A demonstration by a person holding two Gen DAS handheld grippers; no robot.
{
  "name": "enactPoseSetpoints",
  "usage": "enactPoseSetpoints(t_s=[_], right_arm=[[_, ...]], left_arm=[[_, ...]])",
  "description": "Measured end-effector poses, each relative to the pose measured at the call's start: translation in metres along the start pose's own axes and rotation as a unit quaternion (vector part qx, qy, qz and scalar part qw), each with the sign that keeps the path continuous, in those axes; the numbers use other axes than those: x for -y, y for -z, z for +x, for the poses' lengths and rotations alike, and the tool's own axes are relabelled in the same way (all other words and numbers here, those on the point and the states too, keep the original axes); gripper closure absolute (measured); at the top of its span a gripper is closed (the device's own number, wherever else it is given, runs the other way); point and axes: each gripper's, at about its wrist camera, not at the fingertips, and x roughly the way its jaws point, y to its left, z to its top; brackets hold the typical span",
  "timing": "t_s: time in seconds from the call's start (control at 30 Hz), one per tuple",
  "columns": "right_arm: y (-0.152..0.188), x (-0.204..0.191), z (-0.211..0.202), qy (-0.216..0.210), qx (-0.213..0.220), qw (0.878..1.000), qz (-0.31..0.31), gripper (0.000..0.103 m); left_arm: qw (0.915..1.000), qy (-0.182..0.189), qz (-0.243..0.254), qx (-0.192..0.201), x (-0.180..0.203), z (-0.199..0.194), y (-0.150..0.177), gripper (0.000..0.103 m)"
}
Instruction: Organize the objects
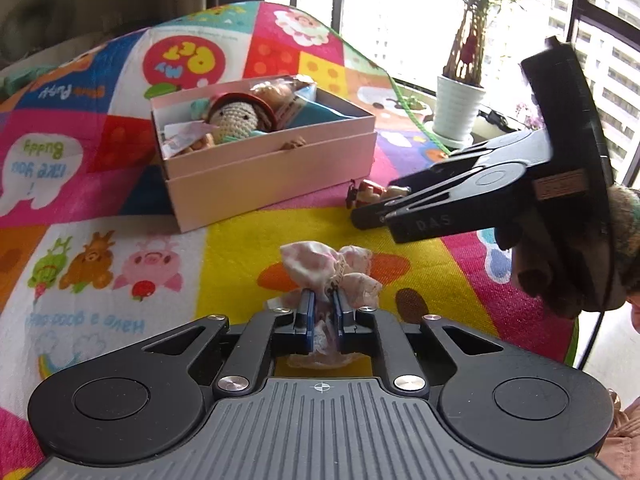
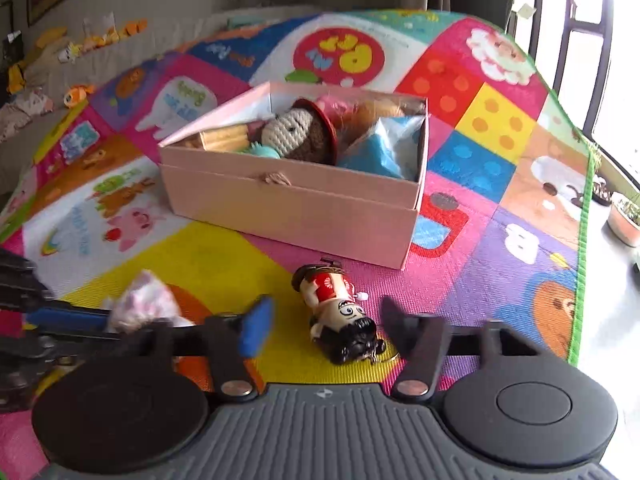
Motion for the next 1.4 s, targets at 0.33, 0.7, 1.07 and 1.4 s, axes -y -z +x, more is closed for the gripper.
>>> enactPoseSetpoints(t_s=[0.33, 0.7, 1.07, 1.4], right_arm=[[0.005, 0.004, -0.074, -0.008, 0.088, 0.996, 0.001, 0.072], [0.016, 0.025, -0.082, -0.042, 0.11, 0.991, 0.064, 0.072], [0.0, 0.006, -0.075, -0.078, 0.134, 0.986, 0.057, 0.053], [0.045, -0.001, -0.076, -0.061, 0.069, 0.996, -0.007, 0.012]], left_arm=[[0.9957, -0.03, -0.023, 0.085, -0.015, -0.038, -0.061, 0.093], [0.9899, -0.009, -0.075, 0.12, -0.028, -0.029, -0.103, 0.09], [0.9973, -0.05, -0.049, 0.023, -0.031, -0.003, -0.001, 0.086], [0.9966, -0.079, 0.022, 0.008, -0.01, 0.003, 0.004, 0.084]])
